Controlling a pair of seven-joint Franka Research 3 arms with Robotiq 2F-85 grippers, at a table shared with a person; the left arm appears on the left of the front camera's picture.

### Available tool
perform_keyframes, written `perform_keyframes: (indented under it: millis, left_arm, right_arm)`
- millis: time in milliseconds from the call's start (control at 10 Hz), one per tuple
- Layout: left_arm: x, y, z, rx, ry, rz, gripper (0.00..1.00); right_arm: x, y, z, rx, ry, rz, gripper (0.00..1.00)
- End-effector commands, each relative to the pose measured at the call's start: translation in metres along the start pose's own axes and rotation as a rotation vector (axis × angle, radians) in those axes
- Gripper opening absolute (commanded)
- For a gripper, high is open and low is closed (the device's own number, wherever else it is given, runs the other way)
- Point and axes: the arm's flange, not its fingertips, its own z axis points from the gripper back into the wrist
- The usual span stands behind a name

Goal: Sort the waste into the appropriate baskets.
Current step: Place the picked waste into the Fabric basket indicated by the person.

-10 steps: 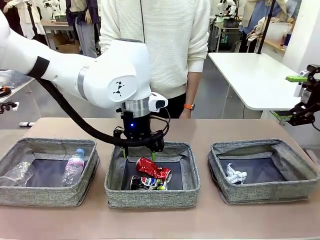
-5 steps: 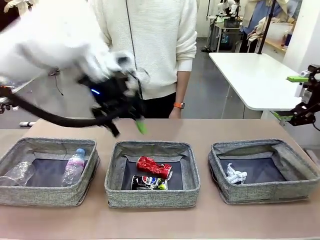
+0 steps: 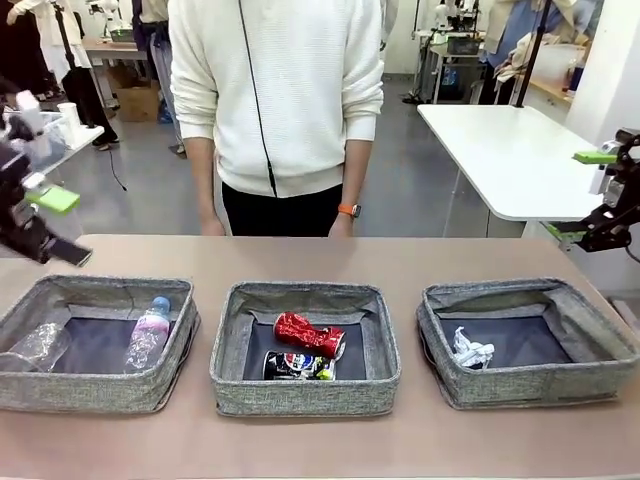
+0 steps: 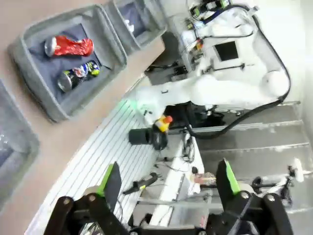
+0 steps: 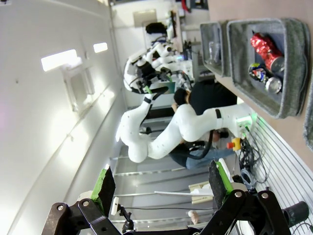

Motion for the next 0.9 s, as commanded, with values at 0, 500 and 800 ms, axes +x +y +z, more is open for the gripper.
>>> perform_keyframes:
  millis: [0,500,800]
  left_arm:
    - [0.006,0.039,0.002,-0.114,-0.053,-0.014,1.0]
    - [-0.01,0.046,0.012,-0.095,-0.063,-0.01,1.0]
    - [-0.01,0.046,0.012,-0.095,-0.063,-0.01,1.0]
  right_arm:
    - [-0.001,0.001,-0.002,-0.002,-0.006,0.007,1.0]
    - [-0.001,0.001,-0.002,-0.002,-0.006,0.007,1.0]
    - [-0.001,0.001,-0.002,-0.002,-0.006,0.007,1.0]
